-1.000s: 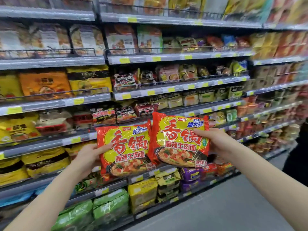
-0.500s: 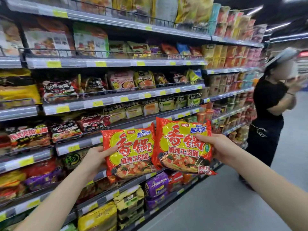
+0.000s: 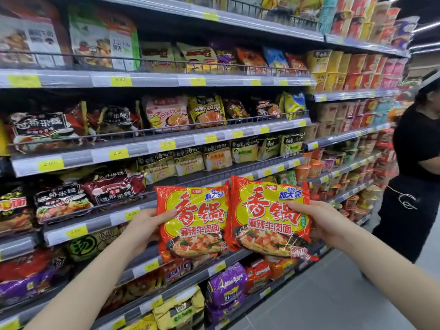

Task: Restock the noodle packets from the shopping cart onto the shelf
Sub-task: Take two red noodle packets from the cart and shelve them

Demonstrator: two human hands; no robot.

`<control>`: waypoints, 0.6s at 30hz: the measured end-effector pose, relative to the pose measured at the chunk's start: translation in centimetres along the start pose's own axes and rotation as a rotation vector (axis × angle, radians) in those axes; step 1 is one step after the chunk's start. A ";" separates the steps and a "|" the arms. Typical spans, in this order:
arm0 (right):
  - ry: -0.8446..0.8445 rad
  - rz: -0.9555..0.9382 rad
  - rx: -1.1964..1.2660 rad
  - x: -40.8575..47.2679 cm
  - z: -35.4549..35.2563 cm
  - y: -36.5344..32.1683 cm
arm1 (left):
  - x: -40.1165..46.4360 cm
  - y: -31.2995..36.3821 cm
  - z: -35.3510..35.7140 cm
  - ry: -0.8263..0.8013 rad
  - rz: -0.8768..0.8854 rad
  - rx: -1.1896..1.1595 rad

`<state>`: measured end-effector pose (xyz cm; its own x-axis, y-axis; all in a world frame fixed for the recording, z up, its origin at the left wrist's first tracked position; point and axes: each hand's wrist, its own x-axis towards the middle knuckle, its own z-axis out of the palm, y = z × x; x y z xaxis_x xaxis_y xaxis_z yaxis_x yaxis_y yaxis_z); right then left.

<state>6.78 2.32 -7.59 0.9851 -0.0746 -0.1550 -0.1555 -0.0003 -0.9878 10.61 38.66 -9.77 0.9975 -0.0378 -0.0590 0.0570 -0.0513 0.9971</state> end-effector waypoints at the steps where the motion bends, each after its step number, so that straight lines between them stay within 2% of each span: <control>1: -0.010 -0.004 -0.016 1.5 -0.1 -0.4 | 1.3 0.3 0.1 0.003 0.000 0.005; 8: -0.079 -0.033 -0.087 12.1 0.1 -3.2 | 9.6 1.6 0.0 0.065 0.010 0.008; 18: -0.197 0.013 -0.082 22.3 1.0 -1.6 | 16.5 0.2 -0.6 0.070 -0.013 0.059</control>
<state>29.07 1.67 -9.50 0.9771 0.1208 -0.1752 -0.1660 -0.0824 -0.9827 27.14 38.65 -10.48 0.9972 0.0333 -0.0667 0.0700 -0.1097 0.9915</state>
